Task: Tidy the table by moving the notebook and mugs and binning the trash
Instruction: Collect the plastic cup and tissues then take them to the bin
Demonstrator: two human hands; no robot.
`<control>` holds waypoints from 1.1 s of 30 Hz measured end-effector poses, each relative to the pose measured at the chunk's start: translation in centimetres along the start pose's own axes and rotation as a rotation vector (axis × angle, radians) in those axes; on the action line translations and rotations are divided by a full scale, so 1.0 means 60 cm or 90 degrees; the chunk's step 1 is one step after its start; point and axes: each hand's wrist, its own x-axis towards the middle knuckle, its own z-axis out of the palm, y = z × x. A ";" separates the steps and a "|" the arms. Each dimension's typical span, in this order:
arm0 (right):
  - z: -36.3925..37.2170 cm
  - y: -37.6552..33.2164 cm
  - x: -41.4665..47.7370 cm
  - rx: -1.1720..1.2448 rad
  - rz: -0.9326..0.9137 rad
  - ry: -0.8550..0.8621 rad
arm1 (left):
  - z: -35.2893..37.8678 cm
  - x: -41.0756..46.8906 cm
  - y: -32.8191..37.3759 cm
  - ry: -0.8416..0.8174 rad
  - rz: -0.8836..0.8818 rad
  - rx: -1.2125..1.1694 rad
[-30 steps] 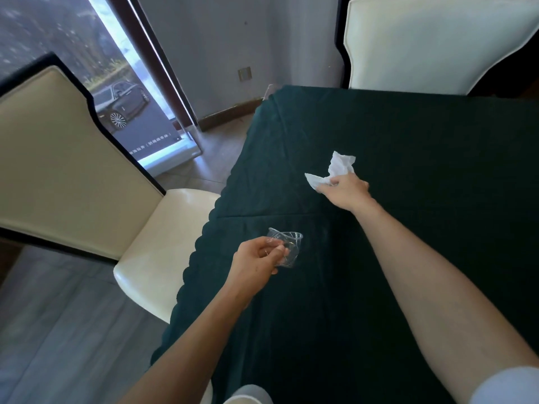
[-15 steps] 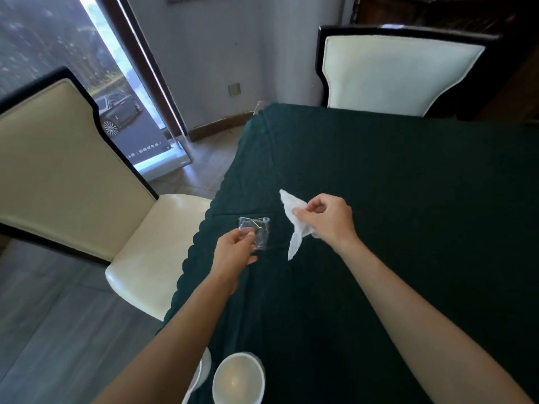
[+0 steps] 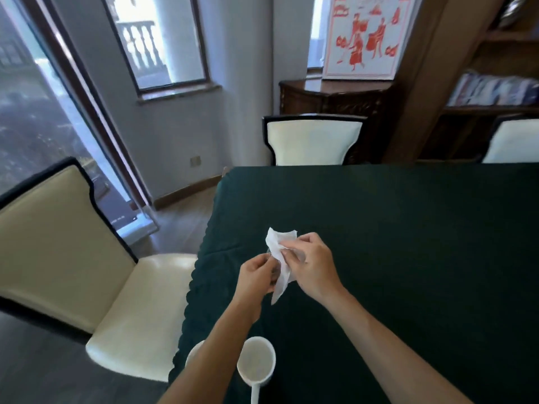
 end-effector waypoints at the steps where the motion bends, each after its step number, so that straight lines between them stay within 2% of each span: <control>1: -0.009 -0.007 -0.021 -0.030 -0.010 0.018 | 0.003 -0.021 0.005 -0.033 0.007 -0.006; 6: -0.062 -0.035 -0.125 -0.217 -0.097 0.104 | 0.023 -0.109 0.013 -0.190 0.020 -0.034; 11: -0.124 -0.046 -0.209 -0.325 -0.095 0.127 | 0.056 -0.177 0.015 -0.325 0.027 -0.042; 16: -0.187 -0.055 -0.277 -0.302 -0.022 0.140 | 0.110 -0.212 0.015 -0.395 0.020 -0.059; 21: -0.257 -0.048 -0.336 -0.238 0.031 0.187 | 0.187 -0.241 0.018 -0.432 0.022 -0.006; 27: -0.357 -0.017 -0.415 -0.200 0.066 0.236 | 0.312 -0.291 0.010 -0.498 0.036 0.015; 33: -0.485 0.050 -0.504 -0.175 0.088 0.290 | 0.464 -0.351 -0.018 -0.509 0.067 0.027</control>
